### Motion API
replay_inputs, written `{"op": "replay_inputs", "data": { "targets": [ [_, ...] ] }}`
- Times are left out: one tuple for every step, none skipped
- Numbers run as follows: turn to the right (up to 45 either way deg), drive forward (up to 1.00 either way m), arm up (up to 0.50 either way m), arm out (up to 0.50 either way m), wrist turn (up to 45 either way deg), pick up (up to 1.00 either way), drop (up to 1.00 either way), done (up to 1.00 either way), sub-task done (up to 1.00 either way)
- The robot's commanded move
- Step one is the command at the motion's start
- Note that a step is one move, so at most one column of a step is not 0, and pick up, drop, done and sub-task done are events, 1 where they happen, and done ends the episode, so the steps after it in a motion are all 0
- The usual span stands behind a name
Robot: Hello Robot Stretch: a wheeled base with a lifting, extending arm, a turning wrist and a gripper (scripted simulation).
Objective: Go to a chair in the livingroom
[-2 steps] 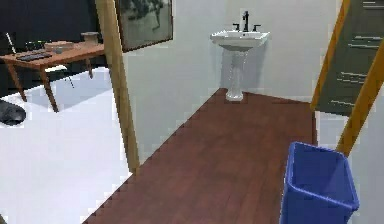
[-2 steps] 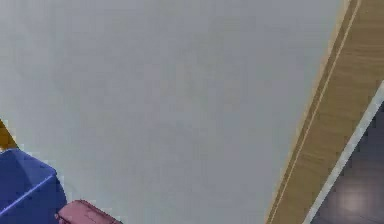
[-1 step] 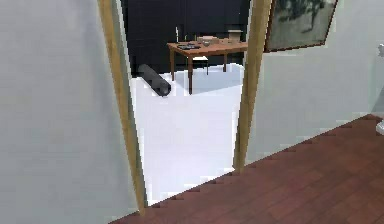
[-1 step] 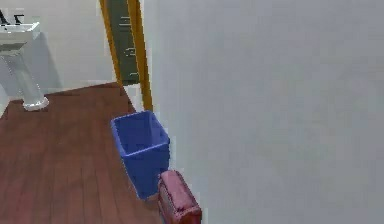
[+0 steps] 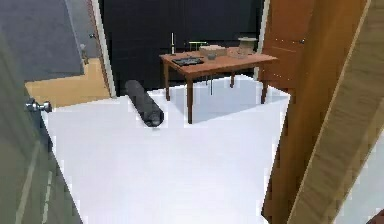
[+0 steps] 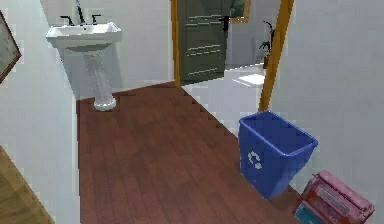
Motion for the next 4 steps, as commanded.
{"op": "replay_inputs", "data": {
  "targets": [
    [0.0, 0.10, 0.00, 0.00, 0.0, 0.00, 0.00, 0.00, 0.00],
    [0.0, 0.45, 0.00, 0.00, 0.0, 0.00, 0.00, 0.00, 0.00],
    [21.0, 0.00, 0.00, 0.00, 0.0, 0.00, 0.00, 0.00, 0.00],
    [0.0, 0.75, 0.00, 0.00, 0.0, 0.00, 0.00, 0.00, 0.00]
  ]
}}
